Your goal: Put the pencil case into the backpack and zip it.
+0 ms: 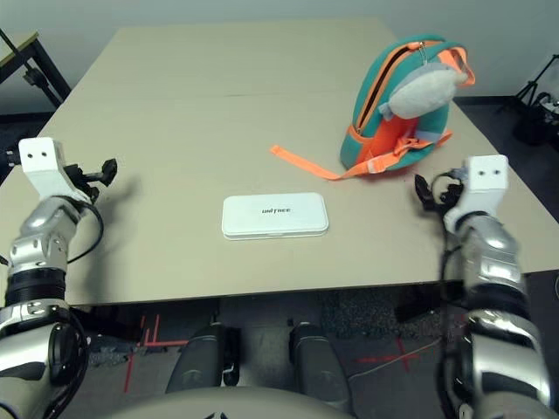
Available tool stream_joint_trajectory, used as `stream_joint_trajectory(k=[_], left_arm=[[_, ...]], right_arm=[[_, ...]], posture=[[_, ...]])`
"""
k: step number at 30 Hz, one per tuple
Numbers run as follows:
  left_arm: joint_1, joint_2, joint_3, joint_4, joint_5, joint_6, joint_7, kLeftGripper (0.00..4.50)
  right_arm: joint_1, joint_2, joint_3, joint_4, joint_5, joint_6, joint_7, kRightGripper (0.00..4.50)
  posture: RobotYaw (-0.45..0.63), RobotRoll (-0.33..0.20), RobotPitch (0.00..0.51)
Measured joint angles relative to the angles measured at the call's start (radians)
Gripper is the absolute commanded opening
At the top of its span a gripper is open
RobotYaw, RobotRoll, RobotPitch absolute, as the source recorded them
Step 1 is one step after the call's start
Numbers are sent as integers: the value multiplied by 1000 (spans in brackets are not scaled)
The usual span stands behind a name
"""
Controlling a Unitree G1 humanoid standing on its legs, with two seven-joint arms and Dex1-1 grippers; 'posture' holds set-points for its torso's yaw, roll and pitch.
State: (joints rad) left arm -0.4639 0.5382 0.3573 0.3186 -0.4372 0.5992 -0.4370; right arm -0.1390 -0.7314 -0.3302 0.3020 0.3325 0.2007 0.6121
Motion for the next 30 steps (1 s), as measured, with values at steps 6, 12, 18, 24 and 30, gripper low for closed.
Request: stream_joint_trajectory(k=[6, 12, 18, 24, 30], left_arm=[[-76, 11, -26, -42, -162, 312, -133, 4500], [-109, 18, -35, -59, -274, 520, -221, 4500], [-161, 15, -6, -15, -407, 715, -304, 4500], [-232, 15, 9, 166, -413, 820, -301, 4500], [-257, 11, -25, 254, -419, 924, -344, 4500]], right_arm=[[63, -67, 39, -339, 86, 207, 130, 4460], [32, -50, 188, -412, 59, 261, 179, 2764], [-83, -30, 285, -372, -22, 218, 187, 426], [-177, 2, 382, -258, -128, 136, 209, 29], [-244, 13, 441, -170, -215, 69, 223, 29]], posture=[[-145, 0, 91], [-129, 0, 92], [-119, 0, 86], [-120, 0, 84], [-120, 0, 82]])
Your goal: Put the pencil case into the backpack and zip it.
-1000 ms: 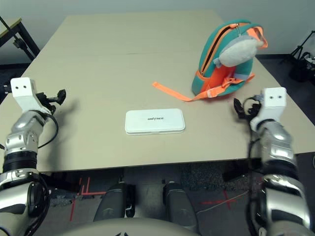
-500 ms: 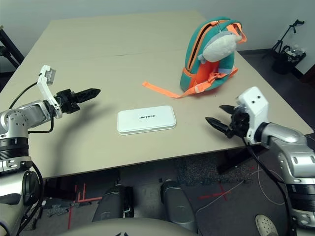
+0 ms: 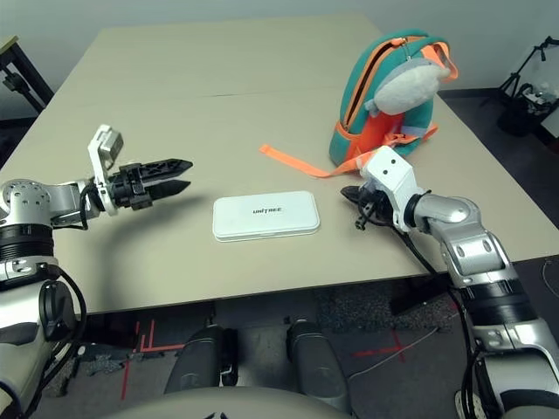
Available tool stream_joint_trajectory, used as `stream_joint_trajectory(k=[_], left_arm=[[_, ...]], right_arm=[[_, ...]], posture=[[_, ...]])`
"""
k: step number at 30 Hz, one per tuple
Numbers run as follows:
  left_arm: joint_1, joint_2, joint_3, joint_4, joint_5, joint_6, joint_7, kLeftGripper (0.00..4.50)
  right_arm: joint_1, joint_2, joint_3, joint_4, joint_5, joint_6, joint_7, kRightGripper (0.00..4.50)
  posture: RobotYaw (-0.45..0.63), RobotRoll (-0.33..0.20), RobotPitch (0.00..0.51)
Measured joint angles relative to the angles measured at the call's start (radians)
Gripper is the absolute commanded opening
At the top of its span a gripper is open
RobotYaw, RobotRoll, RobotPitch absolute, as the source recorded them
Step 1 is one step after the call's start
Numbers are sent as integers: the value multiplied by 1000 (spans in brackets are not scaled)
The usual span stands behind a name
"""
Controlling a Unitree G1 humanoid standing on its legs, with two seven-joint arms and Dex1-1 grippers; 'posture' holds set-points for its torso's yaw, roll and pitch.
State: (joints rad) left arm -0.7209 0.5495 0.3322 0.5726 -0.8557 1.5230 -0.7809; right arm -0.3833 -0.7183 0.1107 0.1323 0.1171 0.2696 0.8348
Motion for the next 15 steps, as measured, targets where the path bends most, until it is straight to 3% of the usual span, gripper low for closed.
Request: stream_joint_trajectory(k=[15], left_arm=[[-59, -1, -174, 154, 95, -83, -137, 4500]], right_arm=[[-57, 70, 73, 147, -141, -108, 3, 29]], posture=[[-136, 0, 69]])
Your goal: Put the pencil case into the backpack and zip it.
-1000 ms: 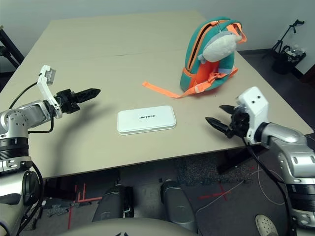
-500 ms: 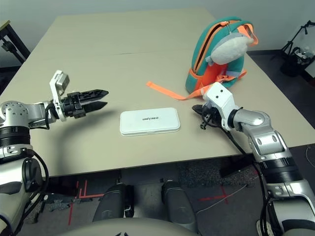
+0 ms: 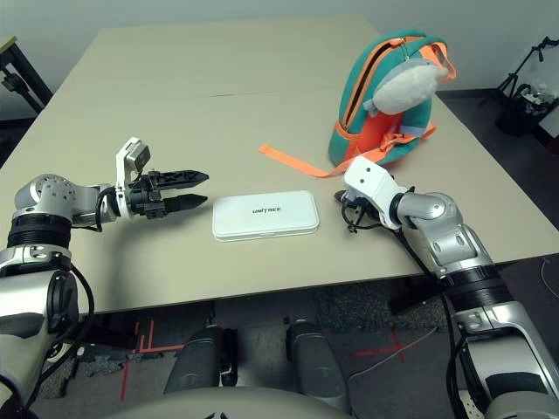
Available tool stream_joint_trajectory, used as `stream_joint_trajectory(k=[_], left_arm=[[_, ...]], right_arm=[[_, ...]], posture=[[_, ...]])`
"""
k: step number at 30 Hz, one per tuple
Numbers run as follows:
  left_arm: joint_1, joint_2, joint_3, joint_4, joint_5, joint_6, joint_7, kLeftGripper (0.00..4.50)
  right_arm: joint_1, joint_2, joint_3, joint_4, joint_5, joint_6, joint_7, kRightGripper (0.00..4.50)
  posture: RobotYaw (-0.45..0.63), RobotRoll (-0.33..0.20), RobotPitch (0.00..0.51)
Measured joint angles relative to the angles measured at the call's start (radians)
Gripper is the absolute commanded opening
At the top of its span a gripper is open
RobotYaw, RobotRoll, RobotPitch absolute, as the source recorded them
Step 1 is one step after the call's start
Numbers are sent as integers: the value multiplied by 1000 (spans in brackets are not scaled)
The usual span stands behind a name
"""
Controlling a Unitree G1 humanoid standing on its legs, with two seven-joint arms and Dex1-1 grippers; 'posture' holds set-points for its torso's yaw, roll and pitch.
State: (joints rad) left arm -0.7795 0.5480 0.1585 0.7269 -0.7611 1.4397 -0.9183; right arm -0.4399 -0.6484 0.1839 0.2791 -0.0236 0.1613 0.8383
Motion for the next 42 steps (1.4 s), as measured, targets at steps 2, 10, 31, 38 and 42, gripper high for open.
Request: stream_joint_trajectory(k=[2, 10, 31, 38, 42], left_arm=[[-2, 2, -19, 13, 18, -7, -14, 4500], [-22, 4, -82, 113, 97, -61, -75, 4500], [-73, -38, -165, 229, 229, -152, -223, 4500], [-76, -36, -168, 234, 256, -158, -250, 4500], [-76, -35, -169, 236, 266, -160, -265, 4500]], right_arm=[[-9, 3, 1, 9, -9, -9, -1, 29], [-27, 33, 1, 40, -22, -28, -3, 29], [-17, 18, 25, 39, -55, -40, 74, 29], [-13, 25, 36, 10, -53, -21, 111, 29], [-13, 40, 42, 0, -53, -17, 114, 29]], posture=[[-134, 0, 68], [-126, 0, 72], [-127, 0, 62], [-123, 0, 63], [-120, 0, 65]])
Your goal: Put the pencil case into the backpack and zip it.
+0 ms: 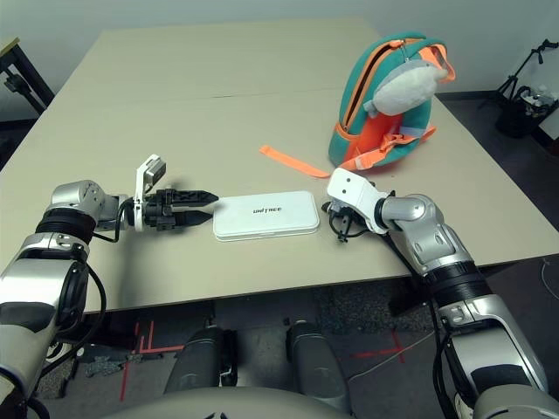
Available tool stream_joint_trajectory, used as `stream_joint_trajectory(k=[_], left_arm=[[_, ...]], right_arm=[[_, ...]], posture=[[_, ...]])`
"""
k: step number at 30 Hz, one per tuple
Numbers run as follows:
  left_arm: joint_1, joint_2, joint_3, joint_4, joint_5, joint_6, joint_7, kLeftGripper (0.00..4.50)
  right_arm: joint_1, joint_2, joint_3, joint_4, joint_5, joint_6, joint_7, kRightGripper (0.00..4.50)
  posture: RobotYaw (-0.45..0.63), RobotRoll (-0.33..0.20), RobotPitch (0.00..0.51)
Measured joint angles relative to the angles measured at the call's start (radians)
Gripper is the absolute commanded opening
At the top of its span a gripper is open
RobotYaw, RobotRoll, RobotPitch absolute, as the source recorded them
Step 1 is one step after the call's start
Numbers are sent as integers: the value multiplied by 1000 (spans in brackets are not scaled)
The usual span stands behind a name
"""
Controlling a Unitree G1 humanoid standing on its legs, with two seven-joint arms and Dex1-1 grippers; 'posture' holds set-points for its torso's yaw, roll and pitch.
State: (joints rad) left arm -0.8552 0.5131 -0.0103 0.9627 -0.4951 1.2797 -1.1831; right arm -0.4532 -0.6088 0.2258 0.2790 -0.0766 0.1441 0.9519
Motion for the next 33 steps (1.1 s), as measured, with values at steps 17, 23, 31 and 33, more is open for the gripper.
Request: stream_joint_trajectory(k=[17, 23, 31, 33], left_arm=[[-3, 2, -3, 26, 29, -21, -41, 4500], [-3, 4, -9, 23, 30, -24, -48, 4500], [13, 6, -29, -28, 39, -53, -66, 4500], [22, 8, -39, -51, 42, -62, -71, 4500]], right_arm=[[-41, 73, 36, 0, -19, 17, 7, 29], [-51, 86, 40, 0, -22, 17, 7, 29], [-52, 97, 42, 0, -24, 17, 6, 29], [-52, 97, 42, 0, -24, 16, 6, 29]], posture=[[-118, 0, 60], [-114, 0, 63], [-113, 0, 69], [-112, 0, 69]])
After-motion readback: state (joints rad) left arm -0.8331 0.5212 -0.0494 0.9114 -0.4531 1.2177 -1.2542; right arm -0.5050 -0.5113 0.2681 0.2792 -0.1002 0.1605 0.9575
